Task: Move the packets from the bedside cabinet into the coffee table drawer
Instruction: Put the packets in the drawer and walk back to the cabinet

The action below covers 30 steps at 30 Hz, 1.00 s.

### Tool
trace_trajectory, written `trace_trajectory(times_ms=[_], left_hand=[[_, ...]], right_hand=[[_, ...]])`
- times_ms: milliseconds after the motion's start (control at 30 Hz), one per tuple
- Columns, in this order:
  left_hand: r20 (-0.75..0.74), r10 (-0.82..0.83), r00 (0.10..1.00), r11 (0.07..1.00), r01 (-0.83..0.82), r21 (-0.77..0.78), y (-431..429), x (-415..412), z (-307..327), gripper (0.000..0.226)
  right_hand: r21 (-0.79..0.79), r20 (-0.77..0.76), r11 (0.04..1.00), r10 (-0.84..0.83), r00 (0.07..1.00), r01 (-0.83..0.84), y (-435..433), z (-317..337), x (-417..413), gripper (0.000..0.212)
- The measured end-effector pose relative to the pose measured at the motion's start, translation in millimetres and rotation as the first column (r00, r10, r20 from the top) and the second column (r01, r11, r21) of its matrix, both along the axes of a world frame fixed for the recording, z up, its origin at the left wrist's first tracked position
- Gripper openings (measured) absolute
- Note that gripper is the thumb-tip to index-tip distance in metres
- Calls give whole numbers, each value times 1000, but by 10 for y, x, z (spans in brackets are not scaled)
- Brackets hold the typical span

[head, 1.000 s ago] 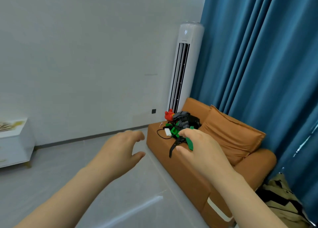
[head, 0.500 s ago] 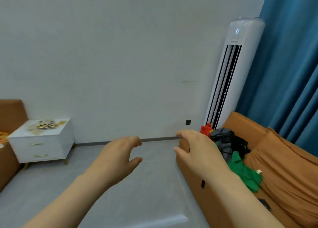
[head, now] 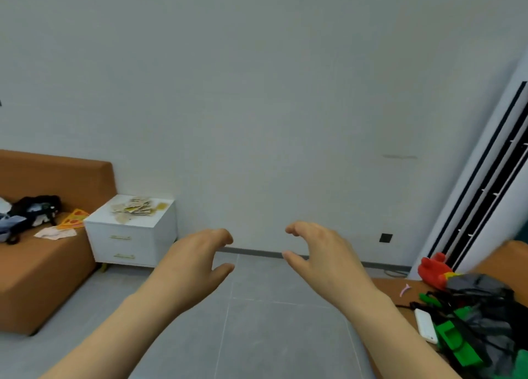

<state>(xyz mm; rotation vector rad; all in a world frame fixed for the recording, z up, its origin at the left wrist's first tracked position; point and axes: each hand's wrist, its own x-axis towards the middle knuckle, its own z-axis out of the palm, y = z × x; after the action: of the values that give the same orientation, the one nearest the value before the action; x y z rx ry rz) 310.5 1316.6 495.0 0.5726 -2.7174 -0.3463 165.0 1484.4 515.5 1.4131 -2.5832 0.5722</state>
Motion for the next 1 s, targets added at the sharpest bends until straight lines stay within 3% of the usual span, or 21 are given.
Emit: trace_trajectory(times_ms=[500,767,1000], left_hand=[[105,268,958,961,-273,39,-2000,-1224,-348,37],[149,419,896,898,-433,81,-2897,-1884,-453,37],[203,518,831,831,-545,110,-3743,-2043,-670,40]], right_hand=[[62,101,959,268,958,-275,-2476,-403,-1611,42],[80,138,911,391,910,-404,-3683,-500,-2502,40],[117,173,855,483,858,-505,-4760,-716,-2762,38]])
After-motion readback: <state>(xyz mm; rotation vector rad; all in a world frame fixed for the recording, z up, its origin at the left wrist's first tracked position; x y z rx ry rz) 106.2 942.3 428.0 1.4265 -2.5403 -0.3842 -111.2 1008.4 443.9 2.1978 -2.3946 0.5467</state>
